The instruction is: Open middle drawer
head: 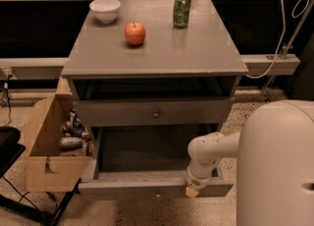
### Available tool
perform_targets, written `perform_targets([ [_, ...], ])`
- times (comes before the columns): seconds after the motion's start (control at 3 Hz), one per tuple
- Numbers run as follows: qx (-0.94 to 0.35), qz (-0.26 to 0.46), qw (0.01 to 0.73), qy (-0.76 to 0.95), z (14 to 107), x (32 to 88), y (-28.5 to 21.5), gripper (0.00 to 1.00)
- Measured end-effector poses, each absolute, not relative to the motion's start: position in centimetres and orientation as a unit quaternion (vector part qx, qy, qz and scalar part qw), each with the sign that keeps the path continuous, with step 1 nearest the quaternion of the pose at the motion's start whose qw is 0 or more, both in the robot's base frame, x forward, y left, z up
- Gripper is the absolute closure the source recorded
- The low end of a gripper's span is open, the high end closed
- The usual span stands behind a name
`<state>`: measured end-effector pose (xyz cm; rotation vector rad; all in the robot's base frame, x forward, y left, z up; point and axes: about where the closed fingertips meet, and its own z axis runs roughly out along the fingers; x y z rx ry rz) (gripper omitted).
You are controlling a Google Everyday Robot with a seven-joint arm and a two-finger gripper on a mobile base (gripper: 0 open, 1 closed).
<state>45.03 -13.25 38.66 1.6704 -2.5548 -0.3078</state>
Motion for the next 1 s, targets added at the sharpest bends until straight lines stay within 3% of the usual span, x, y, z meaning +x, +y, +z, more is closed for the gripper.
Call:
perform_targets([
  [0.33,0.544,-0.1,0.037,-0.832,38.76,45.37,-13.26,0.87],
  [0.67,0.544,-0.1,0.037,-0.832,38.84,45.45,-13.26,1.0],
  [1.0,0.544,-0.1,0.037,-0.832,38.84,45.49,-13.26,1.0],
])
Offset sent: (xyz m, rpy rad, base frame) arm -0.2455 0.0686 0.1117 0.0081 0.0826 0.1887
